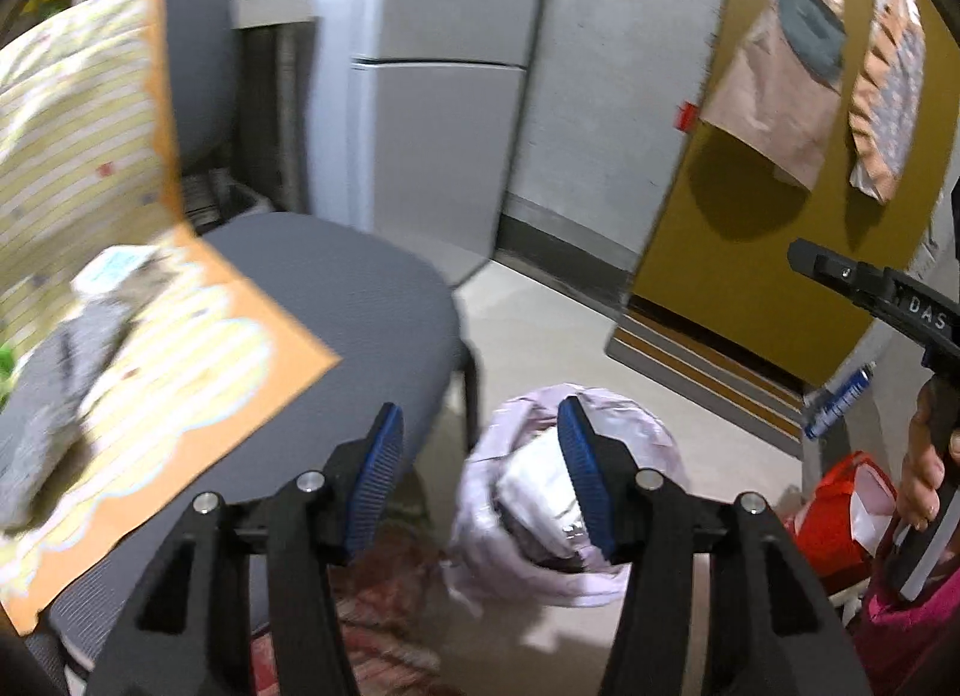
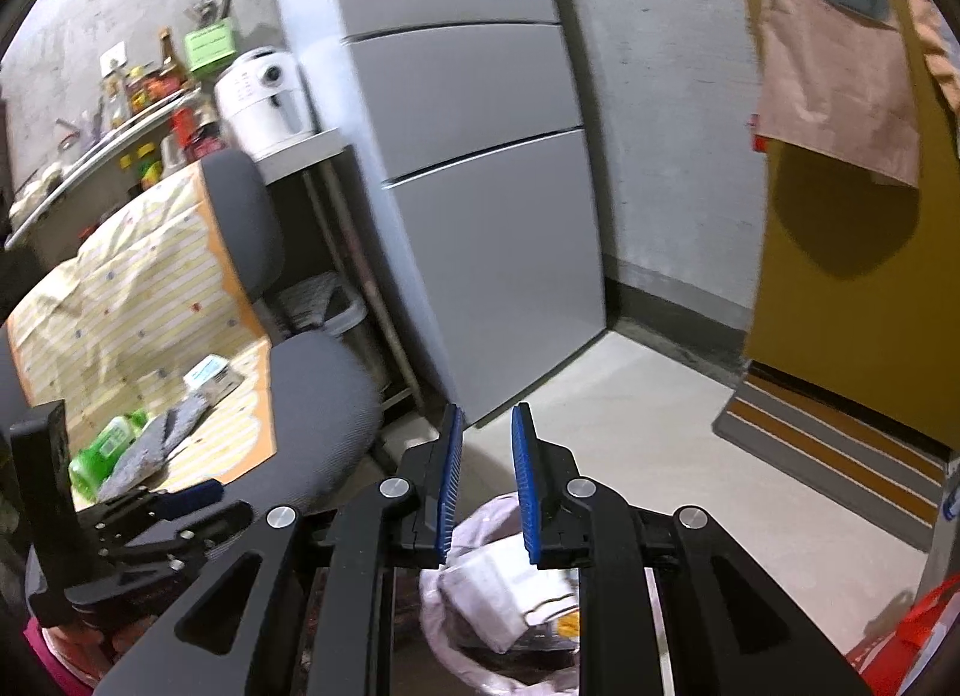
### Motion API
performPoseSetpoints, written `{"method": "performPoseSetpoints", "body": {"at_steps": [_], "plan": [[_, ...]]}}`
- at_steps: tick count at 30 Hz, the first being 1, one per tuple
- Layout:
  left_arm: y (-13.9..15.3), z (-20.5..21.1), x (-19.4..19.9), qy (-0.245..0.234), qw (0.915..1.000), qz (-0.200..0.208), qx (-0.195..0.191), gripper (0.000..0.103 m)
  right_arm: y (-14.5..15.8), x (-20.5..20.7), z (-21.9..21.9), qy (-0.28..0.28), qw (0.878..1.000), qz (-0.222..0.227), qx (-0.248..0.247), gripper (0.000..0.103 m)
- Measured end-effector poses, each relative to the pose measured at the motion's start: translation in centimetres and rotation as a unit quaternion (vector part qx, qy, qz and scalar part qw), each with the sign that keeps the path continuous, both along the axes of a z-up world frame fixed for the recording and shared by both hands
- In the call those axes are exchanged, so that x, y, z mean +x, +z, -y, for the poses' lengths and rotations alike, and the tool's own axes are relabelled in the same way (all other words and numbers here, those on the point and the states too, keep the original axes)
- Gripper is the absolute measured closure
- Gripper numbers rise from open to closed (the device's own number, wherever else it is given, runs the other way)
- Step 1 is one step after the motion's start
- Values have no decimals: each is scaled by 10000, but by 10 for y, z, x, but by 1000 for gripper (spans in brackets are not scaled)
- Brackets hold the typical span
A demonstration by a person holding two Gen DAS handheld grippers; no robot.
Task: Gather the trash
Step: 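Move both tools back toward the chair cushion, then grasp the green tea bottle with the left tool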
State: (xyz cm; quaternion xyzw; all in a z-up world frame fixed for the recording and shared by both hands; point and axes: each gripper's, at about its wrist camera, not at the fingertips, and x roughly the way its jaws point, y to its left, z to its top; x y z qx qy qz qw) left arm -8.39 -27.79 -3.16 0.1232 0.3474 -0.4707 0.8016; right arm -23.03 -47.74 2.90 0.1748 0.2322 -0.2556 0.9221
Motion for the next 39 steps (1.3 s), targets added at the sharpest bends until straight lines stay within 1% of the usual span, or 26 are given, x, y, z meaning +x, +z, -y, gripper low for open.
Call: {"method": "performPoseSetpoints", "body": {"at_steps": [4, 7, 9, 11, 12, 14, 16, 17, 18, 21, 23, 26, 28, 30, 34, 37, 39], "plan": [[6, -40, 8, 404, 9990, 171, 9, 51, 3, 23, -27, 400, 9992, -82, -32, 81], [11, -70, 16, 743, 9970, 221, -83, 47, 5, 43, -49, 735, 9972, -124, -73, 80], [15, -91, 23, 1039, 9939, 336, -126, 43, 7, 60, -66, 989, 9949, -169, -144, 77], [18, -108, 29, 1292, 9904, 484, -106, 39, 9, 77, -81, 1204, 9923, -214, -204, 68], [19, -120, 34, 1474, 9873, 580, -83, 37, 9, 82, -85, 1274, 9914, -219, -218, 65], [20, -139, 45, 1759, 9824, 623, -54, 35, 8, 104, -101, 1510, 9878, -299, -244, 60], [21, -161, 60, 2083, 9764, 570, -68, 33, 7, 121, -112, 1689, 9847, -357, -229, 58], [23, -171, 67, 2219, 9735, 551, -90, 30, 7, 131, -118, 1784, 9829, -389, -217, 58], [26, -185, 77, 2423, 9686, 552, -92, 27, 7, 138, -123, 1845, 9818, -406, -214, 57], [36, -214, 107, 2869, 9562, 575, -56, 22, 7, 161, -137, 2055, 9774, -444, -223, 56], [43, -229, 134, 3090, 9494, 565, -1, 22, 7, 176, -146, 2163, 9748, -486, -252, 56], [46, -240, 171, 3213, 9457, 473, 147, 22, 7, 195, -154, 2280, 9716, -548, -307, 56], [44, -241, 192, 3203, 9465, 314, 222, 22, 5, 208, -157, 2321, 9704, -592, -313, 56], [37, -241, 218, 3177, 9475, 78, 337, 22, 2, 220, -157, 2335, 9697, -657, -302, 56], [18, -230, 253, 3086, 9487, -247, 645, 22, -7, 242, -156, 2331, 9689, -785, -258, 56], [-1, -222, 277, 3020, 9463, -585, 989, 22, -12, 256, -155, 2331, 9687, -825, -214, 56], [-11, -219, 291, 2996, 9430, -773, 1226, 25, -13, 263, -155, 2344, 9683, -838, -205, 56]]}}
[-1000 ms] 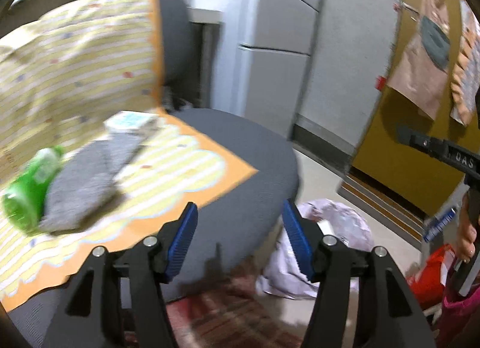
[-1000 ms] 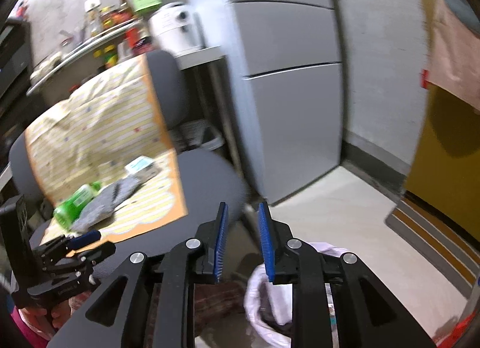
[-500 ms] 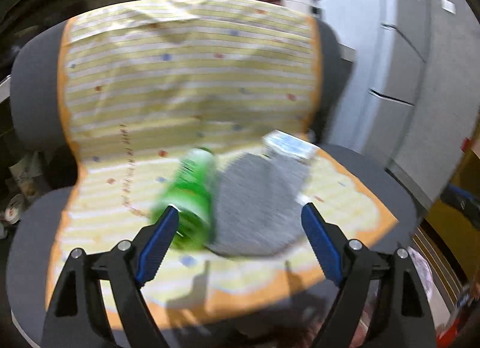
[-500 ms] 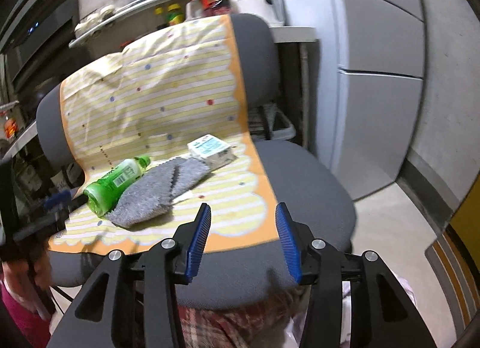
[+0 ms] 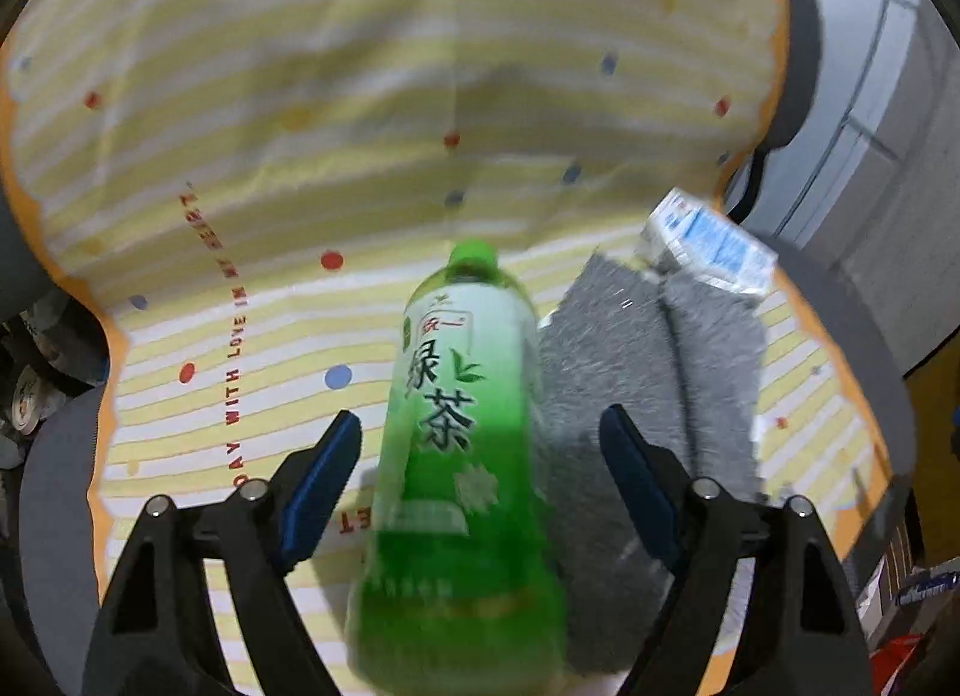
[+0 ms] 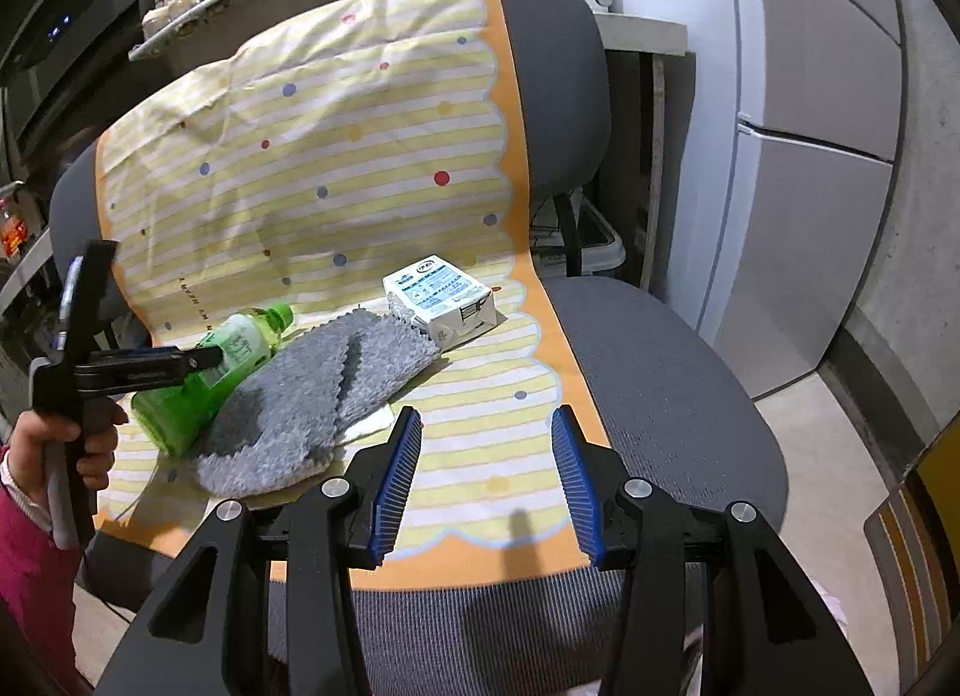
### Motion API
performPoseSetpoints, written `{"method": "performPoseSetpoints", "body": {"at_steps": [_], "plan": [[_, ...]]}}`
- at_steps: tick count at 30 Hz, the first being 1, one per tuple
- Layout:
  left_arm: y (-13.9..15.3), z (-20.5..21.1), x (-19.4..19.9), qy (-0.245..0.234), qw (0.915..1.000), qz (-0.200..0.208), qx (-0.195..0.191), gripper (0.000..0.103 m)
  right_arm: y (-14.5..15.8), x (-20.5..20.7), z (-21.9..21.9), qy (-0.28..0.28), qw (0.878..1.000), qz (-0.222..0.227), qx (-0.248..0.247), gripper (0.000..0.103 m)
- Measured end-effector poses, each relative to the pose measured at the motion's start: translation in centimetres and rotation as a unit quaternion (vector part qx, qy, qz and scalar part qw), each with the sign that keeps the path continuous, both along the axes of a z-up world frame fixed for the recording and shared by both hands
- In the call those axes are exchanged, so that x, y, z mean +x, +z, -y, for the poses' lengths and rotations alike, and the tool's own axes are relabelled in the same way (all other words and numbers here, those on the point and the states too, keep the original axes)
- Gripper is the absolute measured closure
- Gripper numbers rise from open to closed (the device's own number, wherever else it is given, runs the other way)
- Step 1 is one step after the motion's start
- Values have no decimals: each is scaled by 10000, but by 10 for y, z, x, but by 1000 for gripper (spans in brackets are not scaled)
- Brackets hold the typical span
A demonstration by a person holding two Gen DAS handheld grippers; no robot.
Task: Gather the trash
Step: 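Grasp the green tea bottle with the left tool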
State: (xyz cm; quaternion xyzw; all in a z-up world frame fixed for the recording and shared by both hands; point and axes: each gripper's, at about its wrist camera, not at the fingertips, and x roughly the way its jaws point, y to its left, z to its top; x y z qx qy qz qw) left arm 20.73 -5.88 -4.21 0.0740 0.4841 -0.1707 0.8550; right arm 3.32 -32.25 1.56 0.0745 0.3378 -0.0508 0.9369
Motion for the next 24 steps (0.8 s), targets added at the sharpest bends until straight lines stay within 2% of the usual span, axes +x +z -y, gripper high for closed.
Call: {"method": "performPoseSetpoints", "body": {"at_steps": [1, 3, 6, 8, 12, 14, 17, 21, 24], "plan": [[-4, 1, 5, -20, 9999, -122, 48, 26, -1, 4, 0, 11, 10000, -18, -6, 56], [-12, 1, 14, -6, 9991, -398, 110, 39, -4, 11, -1, 34, 10000, -51, -11, 56], [-15, -4, 17, 43, 9988, -483, 5, 41, -9, 21, -2, 89, 9999, -116, -20, 56], [-12, -9, 11, 98, 9993, -316, -179, 42, -11, 29, -4, 143, 9998, -163, -21, 56], [7, -22, -19, 222, 9978, 302, -549, 42, -11, 44, -8, 294, 9994, -115, -121, 55], [19, -29, -40, 262, 9951, 619, -719, 42, -11, 59, -9, 435, 9989, -48, -187, 44], [33, -35, -57, 327, 9913, 865, -933, 42, -14, 85, -10, 660, 9975, -15, -250, 30], [47, -38, -69, 387, 9867, 1020, -1205, 42, -31, 136, -10, 905, 9935, -232, -645, 28], [47, -33, -69, 364, 9876, 1048, -1110, 42, -47, 170, -7, 1229, 9881, -584, -714, 28]]}}
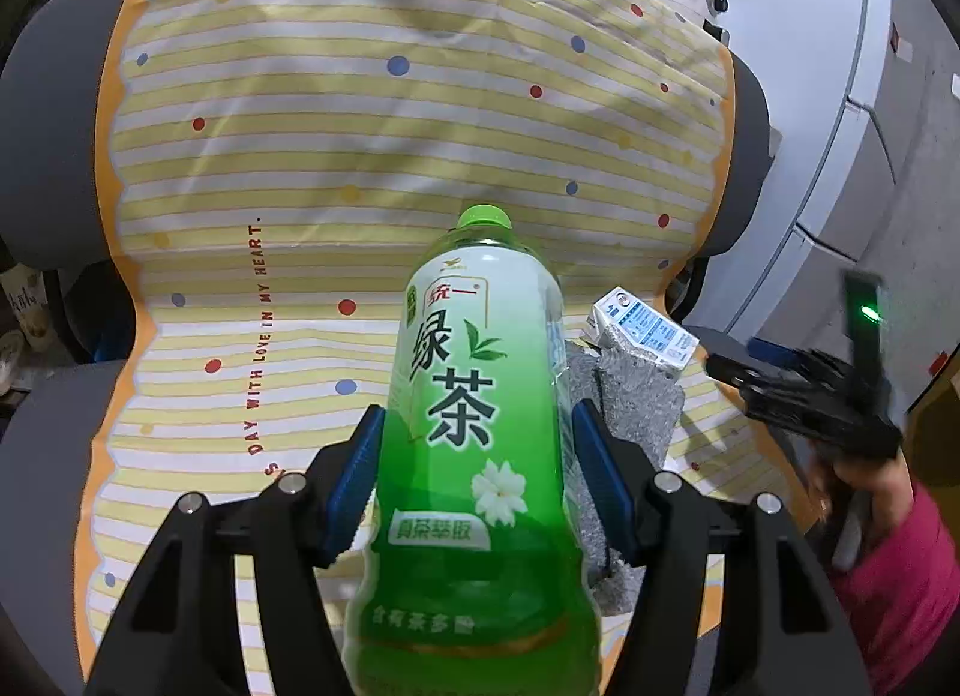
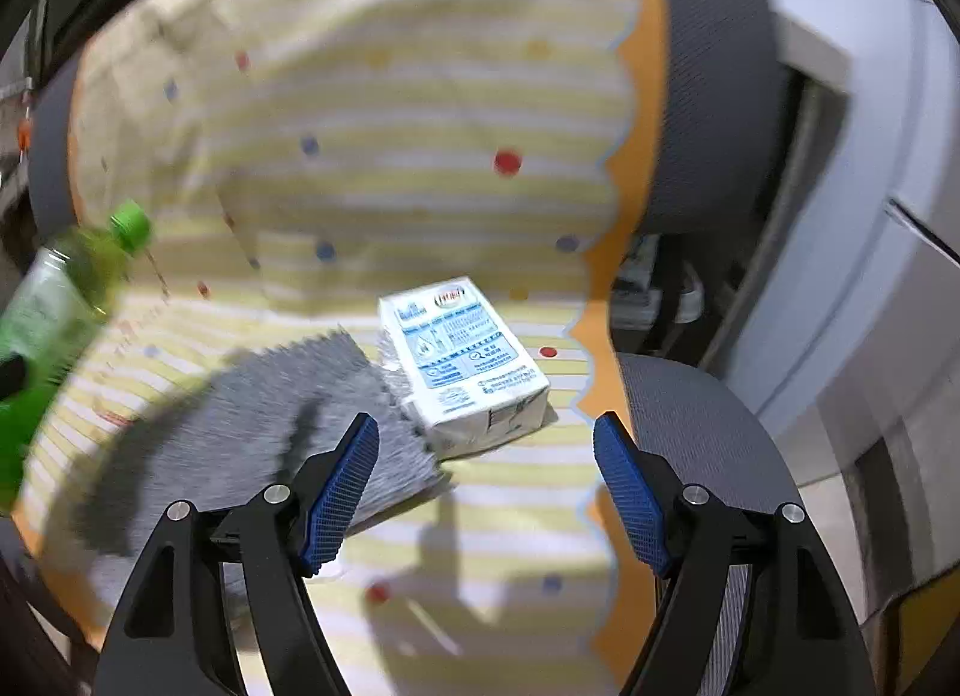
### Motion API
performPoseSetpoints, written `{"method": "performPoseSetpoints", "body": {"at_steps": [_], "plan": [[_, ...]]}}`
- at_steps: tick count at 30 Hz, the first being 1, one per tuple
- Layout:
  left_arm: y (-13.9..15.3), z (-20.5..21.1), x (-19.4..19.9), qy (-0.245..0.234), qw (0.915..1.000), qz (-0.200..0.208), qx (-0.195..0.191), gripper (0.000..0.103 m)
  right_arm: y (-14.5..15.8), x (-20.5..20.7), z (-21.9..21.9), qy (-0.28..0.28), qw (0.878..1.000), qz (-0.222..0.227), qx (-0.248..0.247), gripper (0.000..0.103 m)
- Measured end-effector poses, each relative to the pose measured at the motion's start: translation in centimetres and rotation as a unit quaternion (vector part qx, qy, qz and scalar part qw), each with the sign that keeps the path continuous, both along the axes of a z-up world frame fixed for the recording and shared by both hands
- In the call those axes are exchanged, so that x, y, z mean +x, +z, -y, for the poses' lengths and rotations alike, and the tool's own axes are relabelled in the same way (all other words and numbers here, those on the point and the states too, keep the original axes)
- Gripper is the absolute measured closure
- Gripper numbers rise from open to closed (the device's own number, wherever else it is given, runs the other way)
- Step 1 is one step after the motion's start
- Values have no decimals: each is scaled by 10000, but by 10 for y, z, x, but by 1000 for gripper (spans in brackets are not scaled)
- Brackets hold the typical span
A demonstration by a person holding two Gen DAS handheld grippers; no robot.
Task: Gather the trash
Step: 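Grasp the green tea bottle with the left tool, then grasp the white milk carton with the right tool while the left tool holds the bottle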
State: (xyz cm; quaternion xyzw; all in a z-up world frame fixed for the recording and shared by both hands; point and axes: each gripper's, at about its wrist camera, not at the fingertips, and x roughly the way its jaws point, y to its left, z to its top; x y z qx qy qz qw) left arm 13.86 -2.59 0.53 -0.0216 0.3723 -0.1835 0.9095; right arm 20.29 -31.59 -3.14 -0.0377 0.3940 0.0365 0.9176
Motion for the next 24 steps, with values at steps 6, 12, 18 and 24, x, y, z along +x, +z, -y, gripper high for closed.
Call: {"method": "performPoseSetpoints", "body": {"at_steps": [6, 12, 18, 24], "plan": [[-11, 1, 9, -17, 9998, -174, -26, 42, -22, 32, -5, 546, 9971, -439, -285, 28], [-22, 6, 15, -6, 9995, -301, 15, 41, -38, 49, -13, 627, 9948, -538, -593, 27], [-20, 9, 8, 18, 9997, -236, 49, 41, -20, 32, -11, 589, 9980, -177, -135, 38], [-9, 17, -18, -120, 9999, -81, -92, 41, 21, -27, 11, -116, 9984, 334, 445, 103]]}}
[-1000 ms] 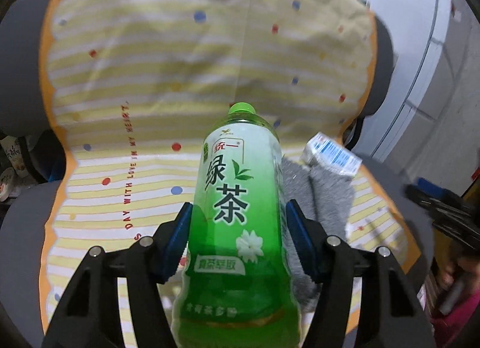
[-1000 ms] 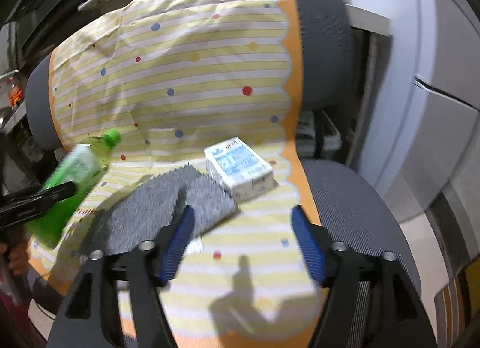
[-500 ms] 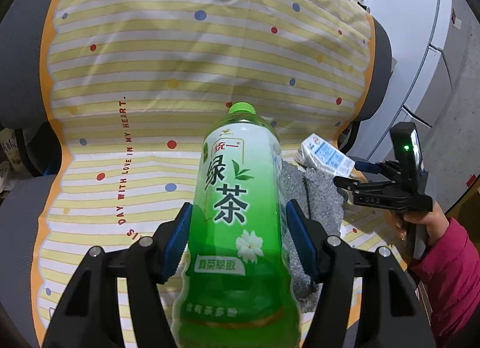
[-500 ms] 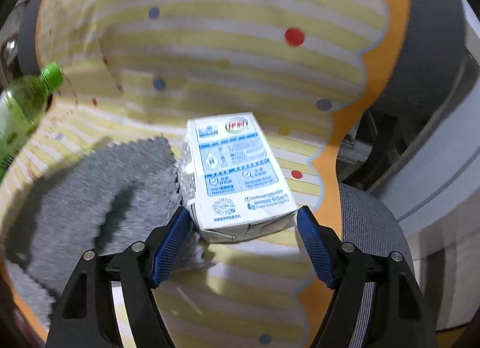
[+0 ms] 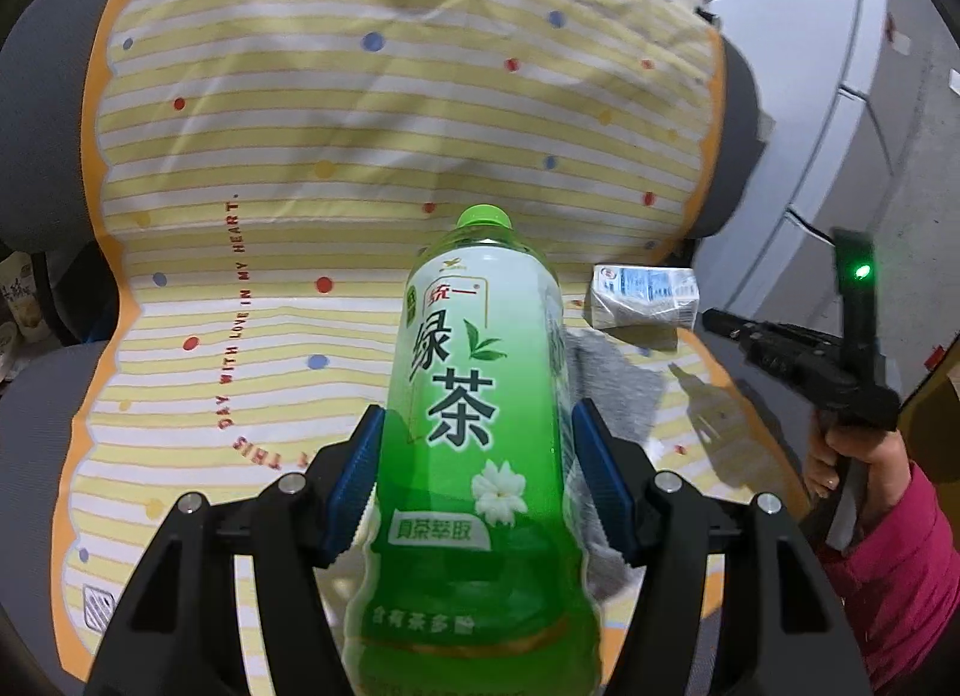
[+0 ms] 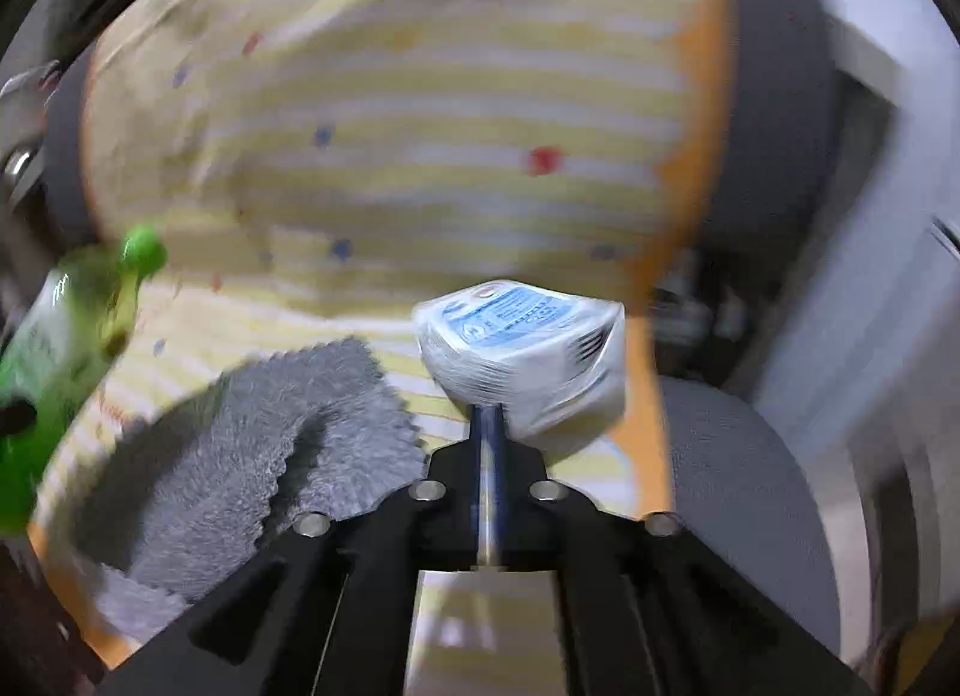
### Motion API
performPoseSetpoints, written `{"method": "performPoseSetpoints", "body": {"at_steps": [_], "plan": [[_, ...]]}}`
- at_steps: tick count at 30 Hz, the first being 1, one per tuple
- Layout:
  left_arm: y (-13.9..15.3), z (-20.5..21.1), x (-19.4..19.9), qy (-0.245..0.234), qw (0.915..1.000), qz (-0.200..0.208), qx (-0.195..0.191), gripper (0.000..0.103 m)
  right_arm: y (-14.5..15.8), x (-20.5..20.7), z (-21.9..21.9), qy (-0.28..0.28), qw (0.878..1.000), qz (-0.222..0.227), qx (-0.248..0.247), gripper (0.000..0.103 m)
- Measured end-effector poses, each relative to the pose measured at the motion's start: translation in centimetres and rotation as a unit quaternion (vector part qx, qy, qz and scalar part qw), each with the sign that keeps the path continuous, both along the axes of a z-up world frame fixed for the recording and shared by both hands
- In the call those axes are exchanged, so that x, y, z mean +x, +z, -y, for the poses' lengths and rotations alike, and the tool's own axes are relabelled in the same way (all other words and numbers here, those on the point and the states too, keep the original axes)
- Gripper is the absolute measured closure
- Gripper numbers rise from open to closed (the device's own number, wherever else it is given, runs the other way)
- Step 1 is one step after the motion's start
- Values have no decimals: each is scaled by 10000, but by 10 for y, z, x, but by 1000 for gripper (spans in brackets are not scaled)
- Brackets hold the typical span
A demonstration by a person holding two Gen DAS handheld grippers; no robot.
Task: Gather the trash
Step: 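Grasp the white milk carton with the right tool while the left tool holds the bottle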
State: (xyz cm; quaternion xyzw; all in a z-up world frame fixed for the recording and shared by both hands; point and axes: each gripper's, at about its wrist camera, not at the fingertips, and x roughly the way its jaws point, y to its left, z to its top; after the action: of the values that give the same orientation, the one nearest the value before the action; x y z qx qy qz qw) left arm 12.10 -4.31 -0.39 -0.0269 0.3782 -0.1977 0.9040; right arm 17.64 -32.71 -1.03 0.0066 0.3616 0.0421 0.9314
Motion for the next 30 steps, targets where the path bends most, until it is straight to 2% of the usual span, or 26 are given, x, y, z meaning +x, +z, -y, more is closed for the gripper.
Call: {"method": "performPoseSetpoints", "body": {"at_steps": [4, 6, 7, 8, 14, 19, 21, 22, 24, 25, 28, 30], "plan": [[3, 14, -23, -228, 9997, 47, -16, 41, 7, -34, 12, 18, 9994, -145, 327, 100], [3, 19, -32, -321, 9995, 57, -11, 41, 8, -45, 12, -141, 9999, -55, 56, 80], [3, 21, -35, -323, 9994, 77, 20, 41, 8, -48, 13, -182, 9998, 27, -50, 55], [3, 23, -36, -314, 9994, 102, 54, 41, 8, -50, 15, -206, 9997, 82, -76, 40], [3, 19, -27, -161, 9997, 171, 45, 41, -8, -5, 26, -415, 9990, 0, -166, 35], [-2, 11, -10, -105, 9999, 73, 52, 41, -31, 48, 44, -414, 9980, -372, 310, 35], [-5, 8, -5, -124, 9999, 8, 7, 41, -40, 62, 43, -300, 9976, -510, 356, 35], [-6, 7, -3, -121, 9999, 2, 2, 41, -45, 67, 39, -166, 9971, -614, 415, 35], [-7, 5, 0, -96, 10000, 13, 17, 41, -46, 67, 28, 92, 9962, -700, 518, 46], [-7, 4, 1, -83, 10000, 11, 8, 41, -45, 64, 16, 421, 9944, -733, 637, 54], [-9, 1, 6, -19, 10000, -4, -23, 41, -33, 46, -25, 1362, 9861, -667, 682, 55], [-10, -1, 6, 10, 10000, -20, -32, 41, -21, 38, -34, 1402, 9884, -455, 377, 52]]}}
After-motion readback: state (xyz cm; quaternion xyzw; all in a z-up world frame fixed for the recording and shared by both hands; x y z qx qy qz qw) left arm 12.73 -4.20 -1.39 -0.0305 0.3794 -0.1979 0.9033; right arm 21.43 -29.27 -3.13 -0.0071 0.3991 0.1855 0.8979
